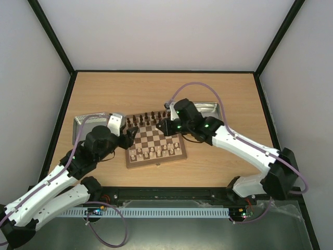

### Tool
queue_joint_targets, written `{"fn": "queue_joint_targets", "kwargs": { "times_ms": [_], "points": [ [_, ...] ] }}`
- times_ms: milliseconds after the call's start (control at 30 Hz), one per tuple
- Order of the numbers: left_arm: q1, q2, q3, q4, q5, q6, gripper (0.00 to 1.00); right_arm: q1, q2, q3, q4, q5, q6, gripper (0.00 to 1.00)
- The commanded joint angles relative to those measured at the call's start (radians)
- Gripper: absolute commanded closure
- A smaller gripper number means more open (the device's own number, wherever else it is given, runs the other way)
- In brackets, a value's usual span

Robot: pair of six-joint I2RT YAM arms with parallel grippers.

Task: Set up the chess pieces on the board
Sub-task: Place the chess piece on the chessboard.

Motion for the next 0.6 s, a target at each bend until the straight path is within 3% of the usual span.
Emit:
{"fn": "queue_joint_targets", "kwargs": {
  "times_ms": [0,300,567],
  "points": [
    [0.007,-0.003,0.045,-0.105,-0.307,-0.098,0.36,0.072,0.089,0.064,-0.08,0.296,-0.05,0.98],
    [0.011,0.031,0.052,-0.134,-0.391,-0.199,0.35,0.225,0.344,0.195,-0.135,0.479,-0.067,0.96],
    [0.022,0.016,0.045,-0.145,-0.442,-0.227,0.34,0.273,0.496,0.255,-0.15,0.453,-0.085,0.93]
  ]
}}
